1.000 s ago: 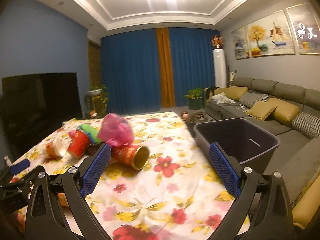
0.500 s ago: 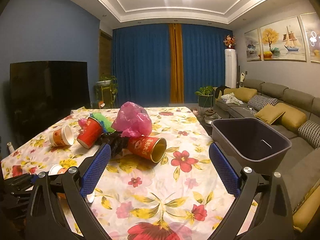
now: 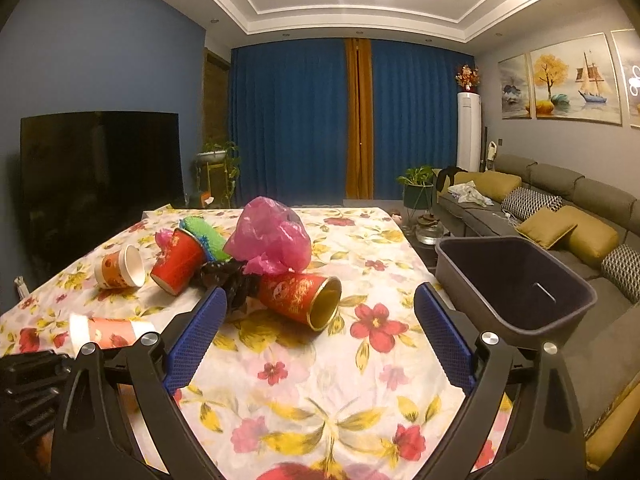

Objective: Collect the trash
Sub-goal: 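Grasp the white paper cup with the left tool while the right tool grasps the pink bag, then carry the pink bag to the bin and open the right tool over it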

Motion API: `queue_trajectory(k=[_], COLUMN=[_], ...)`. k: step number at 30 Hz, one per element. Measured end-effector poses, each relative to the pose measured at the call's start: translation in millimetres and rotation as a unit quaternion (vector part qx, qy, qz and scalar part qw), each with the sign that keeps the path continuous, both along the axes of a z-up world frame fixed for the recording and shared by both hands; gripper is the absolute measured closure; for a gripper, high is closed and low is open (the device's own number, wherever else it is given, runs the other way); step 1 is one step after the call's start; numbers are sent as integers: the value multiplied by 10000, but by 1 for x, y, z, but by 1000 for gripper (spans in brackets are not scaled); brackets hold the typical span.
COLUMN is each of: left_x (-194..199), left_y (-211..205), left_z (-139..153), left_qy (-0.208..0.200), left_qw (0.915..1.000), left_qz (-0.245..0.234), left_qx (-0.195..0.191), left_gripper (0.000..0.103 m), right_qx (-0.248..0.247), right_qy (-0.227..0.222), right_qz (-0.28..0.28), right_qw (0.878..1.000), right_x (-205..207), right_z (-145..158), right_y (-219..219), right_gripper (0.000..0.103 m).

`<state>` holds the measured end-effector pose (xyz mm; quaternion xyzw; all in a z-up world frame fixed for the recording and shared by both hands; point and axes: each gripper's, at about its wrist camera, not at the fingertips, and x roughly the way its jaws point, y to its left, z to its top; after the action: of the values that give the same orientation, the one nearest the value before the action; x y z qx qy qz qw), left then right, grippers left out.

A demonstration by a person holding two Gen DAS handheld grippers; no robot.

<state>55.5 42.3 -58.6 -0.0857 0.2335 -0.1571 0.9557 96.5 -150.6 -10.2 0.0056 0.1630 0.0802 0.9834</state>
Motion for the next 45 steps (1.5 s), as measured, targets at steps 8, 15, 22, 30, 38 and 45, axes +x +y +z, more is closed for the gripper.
queue_trajectory(k=[8,15,22,30,38,45], left_x=[28,56,77,83,85,83], left_y=[-2,1,8,5,4,2], left_z=[37,49,43,39,38,41], left_qy=[-409,-476,-268,-171,-141,-199], left_qw=[9981,9965,9967,9971,9969,9968], left_qz=[415,677,766,736,770,773], left_qx=[193,133,23,-7,34,38], left_gripper=[101,101,101,101,101,101], right_qx=[-233,-393,-273,-217,-56,131], right_qy=[-81,151,491,957,864,534], right_qz=[-1,31,236,347,425,451], right_qw=[9997,9991,9981,9946,9953,9975], right_x=[48,111,153,181,173,149], right_z=[15,8,-8,-26,-18,4], right_y=[16,31,38,41,32,19], right_gripper=[14,25,27,64,94,96])
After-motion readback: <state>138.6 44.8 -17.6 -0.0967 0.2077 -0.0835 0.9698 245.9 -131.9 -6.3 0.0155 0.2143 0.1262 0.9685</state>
